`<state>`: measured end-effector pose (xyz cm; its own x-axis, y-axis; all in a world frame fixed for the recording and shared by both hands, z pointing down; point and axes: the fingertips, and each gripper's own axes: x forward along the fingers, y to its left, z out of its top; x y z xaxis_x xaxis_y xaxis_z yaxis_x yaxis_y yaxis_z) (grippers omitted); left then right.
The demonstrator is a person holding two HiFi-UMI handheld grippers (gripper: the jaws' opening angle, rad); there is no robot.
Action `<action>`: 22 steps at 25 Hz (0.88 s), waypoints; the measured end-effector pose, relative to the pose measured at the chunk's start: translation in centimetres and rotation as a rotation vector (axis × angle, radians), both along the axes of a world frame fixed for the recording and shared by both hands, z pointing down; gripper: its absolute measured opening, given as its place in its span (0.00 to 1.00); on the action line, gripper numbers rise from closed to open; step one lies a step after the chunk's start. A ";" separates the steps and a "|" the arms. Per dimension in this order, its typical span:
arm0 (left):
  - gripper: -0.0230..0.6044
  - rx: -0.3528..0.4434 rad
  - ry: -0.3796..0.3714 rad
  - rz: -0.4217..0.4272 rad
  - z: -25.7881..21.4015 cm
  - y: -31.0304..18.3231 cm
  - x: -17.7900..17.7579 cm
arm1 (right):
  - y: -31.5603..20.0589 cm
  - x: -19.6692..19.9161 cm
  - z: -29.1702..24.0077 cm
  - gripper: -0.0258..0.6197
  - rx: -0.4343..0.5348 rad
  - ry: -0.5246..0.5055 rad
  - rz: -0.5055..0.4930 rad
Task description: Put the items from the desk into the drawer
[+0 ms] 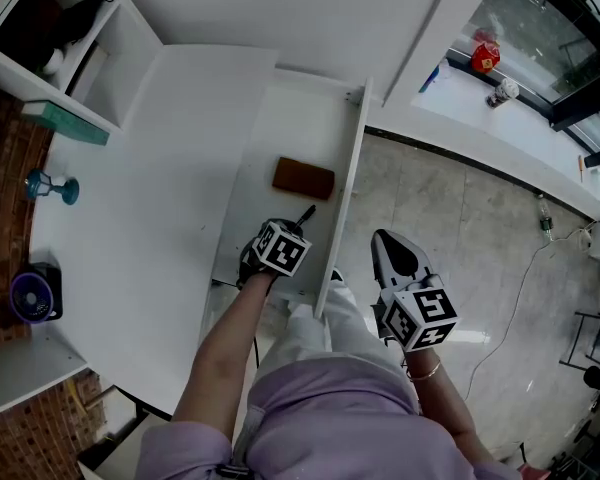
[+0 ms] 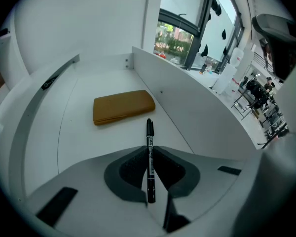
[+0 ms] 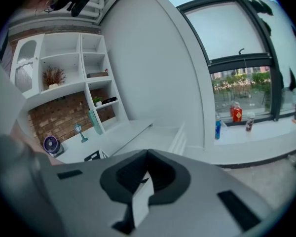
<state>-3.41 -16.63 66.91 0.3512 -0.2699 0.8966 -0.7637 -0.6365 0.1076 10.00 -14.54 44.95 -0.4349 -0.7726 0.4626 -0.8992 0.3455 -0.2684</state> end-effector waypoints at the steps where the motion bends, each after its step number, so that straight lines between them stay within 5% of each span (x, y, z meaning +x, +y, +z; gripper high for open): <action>1: 0.10 -0.006 -0.003 0.002 0.2 0.0 0.0 | -0.1 0.0 0.1 0.04 -0.004 0.000 0.000; 22: 0.11 -0.045 -0.062 0.040 2.7 -0.6 0.0 | -0.8 0.2 1.0 0.04 -0.029 0.011 -0.006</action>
<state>-3.38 -17.27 69.64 0.3043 -0.2155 0.9279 -0.7436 -0.6625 0.0900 10.19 -15.39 45.95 -0.4342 -0.7563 0.4893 -0.9001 0.3429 -0.2688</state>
